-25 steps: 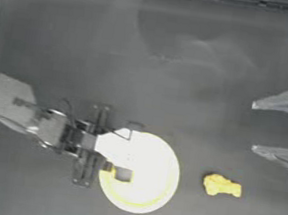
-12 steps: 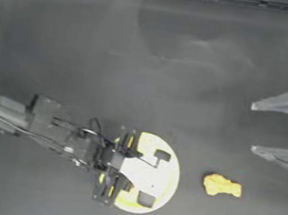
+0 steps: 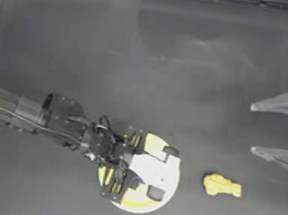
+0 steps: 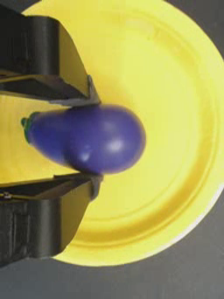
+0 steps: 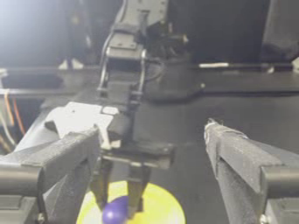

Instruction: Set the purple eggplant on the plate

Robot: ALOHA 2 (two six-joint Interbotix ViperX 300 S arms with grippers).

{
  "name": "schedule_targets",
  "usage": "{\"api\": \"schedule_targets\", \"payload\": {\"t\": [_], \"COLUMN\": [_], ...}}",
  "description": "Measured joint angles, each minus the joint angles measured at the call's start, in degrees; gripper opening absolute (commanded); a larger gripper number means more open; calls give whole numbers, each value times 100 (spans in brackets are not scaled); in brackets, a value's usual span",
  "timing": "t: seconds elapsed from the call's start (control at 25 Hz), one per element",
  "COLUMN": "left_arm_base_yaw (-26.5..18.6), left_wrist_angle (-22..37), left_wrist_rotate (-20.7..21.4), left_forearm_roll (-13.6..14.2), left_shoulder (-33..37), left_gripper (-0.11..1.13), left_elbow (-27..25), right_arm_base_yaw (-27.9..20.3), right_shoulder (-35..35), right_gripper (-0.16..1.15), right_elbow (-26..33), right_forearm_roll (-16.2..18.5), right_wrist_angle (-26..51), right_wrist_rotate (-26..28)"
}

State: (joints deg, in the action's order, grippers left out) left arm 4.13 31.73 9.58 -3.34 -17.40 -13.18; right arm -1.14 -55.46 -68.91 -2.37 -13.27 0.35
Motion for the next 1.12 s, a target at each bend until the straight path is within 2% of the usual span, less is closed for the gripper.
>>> {"api": "schedule_targets", "payload": {"t": [0.04,0.28,0.36,0.64,0.92,1.12], "left_arm_base_yaw": [0,-9,-18,-62,-132,-211], "left_wrist_angle": [0,-9,-9,-9,114,352], "left_wrist_rotate": [18,53,53,53,79,79], "left_forearm_roll": [0,-35,-70,-185,-176,-79], "left_shoulder": [0,-26,-114,-193,-141,193], "left_gripper": [47,94,104,101,101,100], "left_elbow": [0,9,18,18,18,18], "right_arm_base_yaw": [0,0,9,0,0,0], "right_shoulder": [-9,-18,-44,-114,-114,-114], "right_gripper": [100,100,100,100,100,100], "right_elbow": [0,-9,-18,-18,-26,-26], "right_forearm_roll": [0,0,0,0,0,0], "right_wrist_angle": [0,9,9,0,9,9], "right_wrist_rotate": [0,0,0,0,0,0]}}
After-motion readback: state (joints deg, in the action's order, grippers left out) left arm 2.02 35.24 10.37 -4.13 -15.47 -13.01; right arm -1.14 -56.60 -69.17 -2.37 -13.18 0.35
